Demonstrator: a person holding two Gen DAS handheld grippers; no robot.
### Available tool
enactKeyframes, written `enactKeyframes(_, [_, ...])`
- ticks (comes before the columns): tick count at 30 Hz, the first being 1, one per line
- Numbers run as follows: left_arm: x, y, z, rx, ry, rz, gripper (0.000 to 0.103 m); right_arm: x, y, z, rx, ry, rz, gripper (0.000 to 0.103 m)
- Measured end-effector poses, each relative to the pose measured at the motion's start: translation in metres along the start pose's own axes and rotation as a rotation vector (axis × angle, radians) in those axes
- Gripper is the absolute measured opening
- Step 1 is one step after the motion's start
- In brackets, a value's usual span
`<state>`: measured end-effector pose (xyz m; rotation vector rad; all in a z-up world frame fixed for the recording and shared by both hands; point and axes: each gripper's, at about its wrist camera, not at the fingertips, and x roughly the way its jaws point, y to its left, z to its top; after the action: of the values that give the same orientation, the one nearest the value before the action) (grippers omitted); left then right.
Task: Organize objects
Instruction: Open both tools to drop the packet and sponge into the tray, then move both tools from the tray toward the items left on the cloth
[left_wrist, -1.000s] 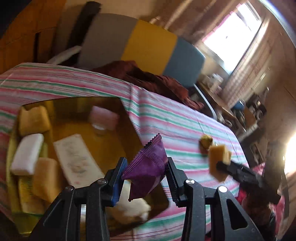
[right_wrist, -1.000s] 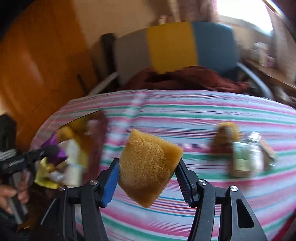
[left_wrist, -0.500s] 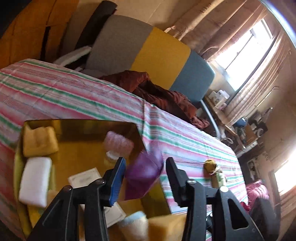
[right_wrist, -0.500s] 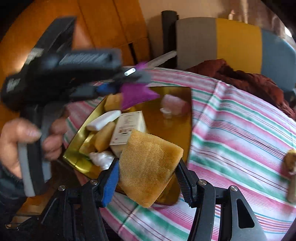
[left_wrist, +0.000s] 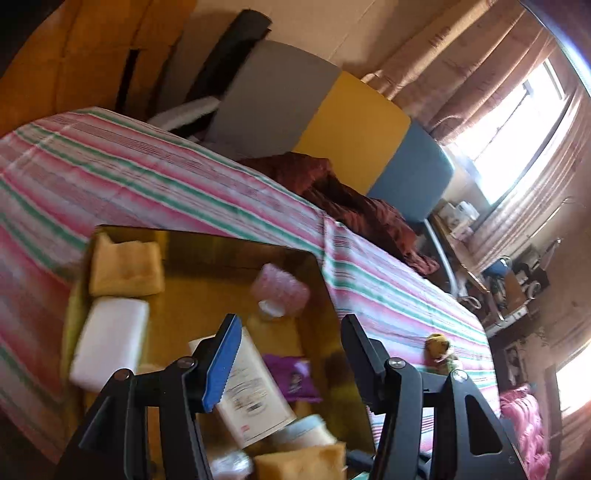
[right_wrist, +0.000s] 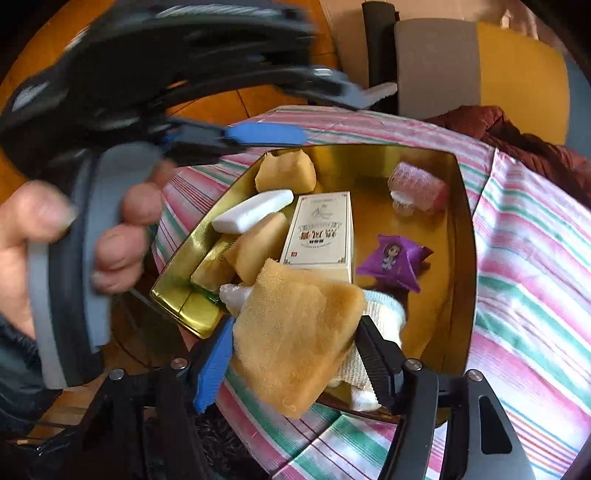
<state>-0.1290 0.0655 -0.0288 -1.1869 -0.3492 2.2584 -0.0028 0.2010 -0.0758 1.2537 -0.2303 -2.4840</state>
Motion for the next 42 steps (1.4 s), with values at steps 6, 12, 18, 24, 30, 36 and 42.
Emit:
enactKeyframes(6, [-0.019, 0.021, -0.021, -0.012, -0.005, 0.057, 0.057, -0.012, -0.008, -0.001, 0.062, -0.020, 0.009, 0.082])
enactKeyframes(12, [-0.034, 0.033, -0.037, -0.011, -0.018, 0.105, 0.057, -0.027, -0.017, -0.007, 0.116, -0.042, -0.010, 0.084])
enactKeyframes(18, [-0.049, 0.026, -0.050, 0.040, -0.062, 0.172, 0.057, -0.031, -0.020, -0.010, 0.137, -0.056, -0.061, 0.087])
enactKeyframes(24, [-0.058, 0.007, -0.058, 0.140, -0.100, 0.253, 0.057, -0.036, -0.021, -0.011, 0.145, -0.075, -0.102, 0.091])
enactKeyframes(30, [-0.063, -0.013, -0.063, 0.230, -0.118, 0.285, 0.057, -0.044, -0.024, -0.012, 0.151, -0.097, -0.134, 0.091])
enactKeyframes(36, [-0.063, -0.032, -0.066, 0.284, -0.117, 0.271, 0.057, -0.055, -0.035, -0.013, 0.172, -0.121, -0.164, 0.092])
enactKeyframes(42, [-0.058, -0.047, -0.069, 0.320, -0.099, 0.242, 0.057, -0.071, -0.058, -0.019, 0.233, -0.141, -0.208, 0.092])
